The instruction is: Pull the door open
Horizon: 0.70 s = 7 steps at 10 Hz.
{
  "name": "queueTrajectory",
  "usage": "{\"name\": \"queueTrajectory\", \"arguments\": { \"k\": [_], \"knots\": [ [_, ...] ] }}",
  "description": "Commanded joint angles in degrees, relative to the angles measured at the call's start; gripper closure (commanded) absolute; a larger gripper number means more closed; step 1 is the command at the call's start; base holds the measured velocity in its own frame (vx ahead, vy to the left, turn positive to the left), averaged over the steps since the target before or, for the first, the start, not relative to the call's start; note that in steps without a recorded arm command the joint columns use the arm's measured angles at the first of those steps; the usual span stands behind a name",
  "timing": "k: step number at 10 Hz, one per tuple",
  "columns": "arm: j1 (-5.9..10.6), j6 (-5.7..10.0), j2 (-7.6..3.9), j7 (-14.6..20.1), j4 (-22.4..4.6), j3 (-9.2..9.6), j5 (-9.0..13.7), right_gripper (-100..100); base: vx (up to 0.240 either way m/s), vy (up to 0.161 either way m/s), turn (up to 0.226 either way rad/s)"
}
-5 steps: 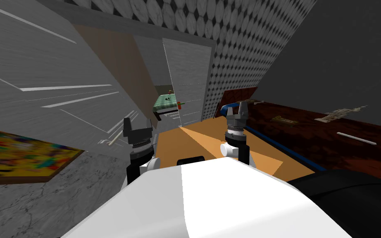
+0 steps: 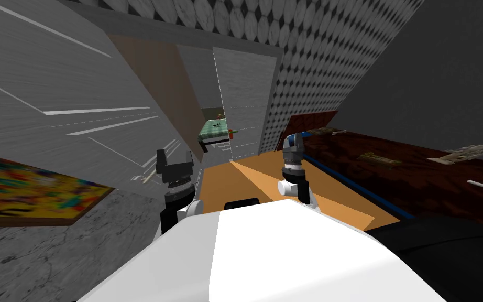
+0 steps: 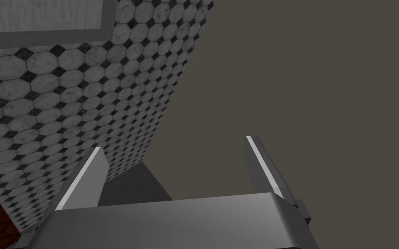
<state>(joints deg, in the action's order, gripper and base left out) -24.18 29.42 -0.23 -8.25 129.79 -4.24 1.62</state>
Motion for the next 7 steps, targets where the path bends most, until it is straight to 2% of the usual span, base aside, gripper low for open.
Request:
{"name": "queueTrajectory", "arguments": {
  "k": [1, 7],
  "knots": [
    [0.31, 0.09, -0.65, 0.36, -1.7, -0.1, 0.26, -100, 0.076, 0.024, 0.09],
    [4.34, 0.12, -3.78, 1.96, -10.99, -1.68, 1.66, -100, 0.075, 0.02, 0.125]
  ]
}}
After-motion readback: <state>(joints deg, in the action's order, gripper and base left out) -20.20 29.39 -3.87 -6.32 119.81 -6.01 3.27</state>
